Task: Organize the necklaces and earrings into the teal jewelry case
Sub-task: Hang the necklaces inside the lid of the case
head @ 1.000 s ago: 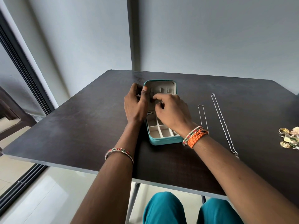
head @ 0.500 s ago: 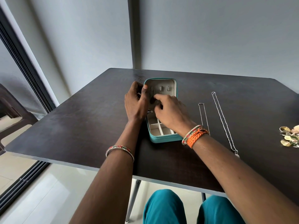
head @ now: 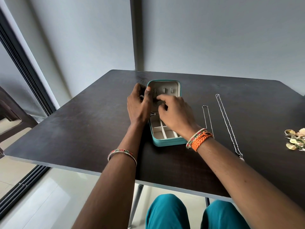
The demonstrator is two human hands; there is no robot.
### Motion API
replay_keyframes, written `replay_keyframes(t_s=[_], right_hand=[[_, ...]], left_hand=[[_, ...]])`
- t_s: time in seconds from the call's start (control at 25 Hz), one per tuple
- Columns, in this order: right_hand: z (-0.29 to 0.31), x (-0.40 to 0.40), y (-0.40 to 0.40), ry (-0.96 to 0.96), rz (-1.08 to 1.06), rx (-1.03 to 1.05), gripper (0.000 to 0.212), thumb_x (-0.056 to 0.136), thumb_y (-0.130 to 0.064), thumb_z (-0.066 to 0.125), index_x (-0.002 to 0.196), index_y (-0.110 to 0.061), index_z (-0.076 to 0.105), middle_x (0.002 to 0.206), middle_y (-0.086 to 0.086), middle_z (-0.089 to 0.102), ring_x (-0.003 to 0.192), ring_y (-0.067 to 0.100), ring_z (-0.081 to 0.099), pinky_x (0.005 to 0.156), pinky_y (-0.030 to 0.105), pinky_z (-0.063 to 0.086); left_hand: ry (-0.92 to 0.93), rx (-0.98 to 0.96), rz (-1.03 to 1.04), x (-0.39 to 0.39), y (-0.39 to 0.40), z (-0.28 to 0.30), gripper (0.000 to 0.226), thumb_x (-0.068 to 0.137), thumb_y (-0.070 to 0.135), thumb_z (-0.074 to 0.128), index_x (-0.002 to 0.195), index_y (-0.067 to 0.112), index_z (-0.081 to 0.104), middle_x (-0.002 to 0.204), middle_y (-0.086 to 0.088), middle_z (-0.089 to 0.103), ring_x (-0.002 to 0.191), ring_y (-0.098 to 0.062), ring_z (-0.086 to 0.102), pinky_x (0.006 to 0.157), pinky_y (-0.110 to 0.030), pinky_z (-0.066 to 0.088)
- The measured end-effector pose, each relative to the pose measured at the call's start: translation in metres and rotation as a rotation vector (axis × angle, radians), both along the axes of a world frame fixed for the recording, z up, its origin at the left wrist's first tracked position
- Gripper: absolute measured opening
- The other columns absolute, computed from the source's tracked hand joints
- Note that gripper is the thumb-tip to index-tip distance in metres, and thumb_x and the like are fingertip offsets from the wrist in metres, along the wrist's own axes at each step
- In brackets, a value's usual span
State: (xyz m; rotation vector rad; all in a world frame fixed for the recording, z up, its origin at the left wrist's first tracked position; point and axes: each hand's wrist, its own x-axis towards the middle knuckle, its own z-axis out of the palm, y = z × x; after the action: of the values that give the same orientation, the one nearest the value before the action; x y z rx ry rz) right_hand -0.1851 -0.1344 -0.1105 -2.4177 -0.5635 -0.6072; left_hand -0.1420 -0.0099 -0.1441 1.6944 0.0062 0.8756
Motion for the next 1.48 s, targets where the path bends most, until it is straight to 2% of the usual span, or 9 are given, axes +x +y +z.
replay_keyframes(t_s=[0.16,0.32,0.4,0.56,0.8,0.96,1.12,1.36,1.48], right_hand=[[-0.002,0.000,0.001,0.033,-0.016,0.045,0.032,0.087,-0.019,0.051,0.116,-0.021,0.065,0.099,0.006,0.073,0.083,0.027,0.067,0.071,0.031,0.051],[-0.008,0.007,0.004,0.190,0.052,0.248,0.021,0.080,-0.018,0.052,0.081,-0.013,0.072,0.060,0.000,0.065,0.058,0.026,0.063,0.057,0.041,0.056],[-0.008,0.008,0.002,0.229,0.050,0.255,0.020,0.082,-0.015,0.054,0.075,-0.011,0.072,0.050,-0.004,0.058,0.052,0.024,0.062,0.052,0.039,0.055],[-0.003,0.000,0.000,0.162,0.004,0.037,0.026,0.085,-0.021,0.054,0.103,-0.022,0.072,0.076,0.000,0.070,0.058,0.019,0.054,0.056,0.026,0.044],[0.004,-0.005,0.001,-0.006,-0.064,0.060,0.023,0.086,-0.020,0.052,0.100,-0.022,0.071,0.087,0.001,0.073,0.074,0.025,0.065,0.063,0.029,0.050],[-0.003,0.001,0.003,0.050,-0.025,0.061,0.022,0.086,-0.020,0.052,0.100,-0.020,0.069,0.080,0.001,0.071,0.067,0.022,0.061,0.059,0.027,0.046],[-0.009,0.009,0.007,0.132,0.036,0.157,0.021,0.081,-0.023,0.047,0.083,-0.017,0.067,0.073,-0.001,0.068,0.064,0.022,0.061,0.058,0.035,0.053],[-0.006,0.005,0.006,0.108,0.023,-0.022,0.025,0.088,-0.020,0.043,0.096,-0.015,0.066,0.085,0.006,0.069,0.078,0.030,0.064,0.065,0.032,0.048],[0.010,0.002,-0.005,-0.025,-0.082,0.077,0.021,0.086,-0.022,0.051,0.096,-0.020,0.070,0.086,0.003,0.072,0.079,0.027,0.066,0.063,0.028,0.044]], left_hand=[[-0.007,0.002,0.002,0.000,0.000,0.000,0.029,0.081,0.049,0.046,0.065,0.025,0.043,0.053,0.015,0.049,0.053,-0.010,0.041,0.055,-0.033,0.037],[-0.005,0.010,0.012,0.000,0.000,0.000,0.029,0.081,0.049,0.046,0.065,0.025,0.043,0.053,0.017,0.050,0.051,-0.007,0.040,0.054,-0.030,0.036],[-0.004,0.008,0.017,0.000,0.000,-0.001,0.028,0.080,0.049,0.046,0.065,0.025,0.043,0.053,0.017,0.050,0.052,-0.007,0.041,0.054,-0.030,0.035],[-0.008,-0.009,0.021,0.000,0.001,0.000,0.029,0.080,0.049,0.045,0.066,0.024,0.044,0.055,0.011,0.050,0.054,-0.008,0.043,0.056,-0.031,0.039],[-0.014,0.034,0.012,0.000,0.000,-0.001,0.031,0.082,0.051,0.045,0.068,0.023,0.044,0.057,0.009,0.049,0.055,-0.012,0.043,0.055,-0.034,0.039],[-0.009,0.036,0.016,0.000,0.000,0.000,0.029,0.082,0.050,0.045,0.067,0.026,0.043,0.057,0.010,0.050,0.055,-0.013,0.045,0.055,-0.035,0.040],[-0.011,0.037,0.028,-0.002,0.000,0.000,0.029,0.082,0.048,0.045,0.068,0.022,0.045,0.057,0.009,0.050,0.056,-0.013,0.045,0.055,-0.035,0.040],[0.040,-0.007,-0.003,0.000,0.000,0.000,0.029,0.084,0.042,0.043,0.065,0.021,0.041,0.054,0.008,0.042,0.055,-0.009,0.036,0.057,-0.031,0.033],[0.106,-0.039,-0.078,0.006,0.003,-0.004,0.040,0.084,0.050,0.039,0.068,0.014,0.043,0.059,0.007,0.043,0.062,-0.019,0.040,0.060,-0.040,0.037]])
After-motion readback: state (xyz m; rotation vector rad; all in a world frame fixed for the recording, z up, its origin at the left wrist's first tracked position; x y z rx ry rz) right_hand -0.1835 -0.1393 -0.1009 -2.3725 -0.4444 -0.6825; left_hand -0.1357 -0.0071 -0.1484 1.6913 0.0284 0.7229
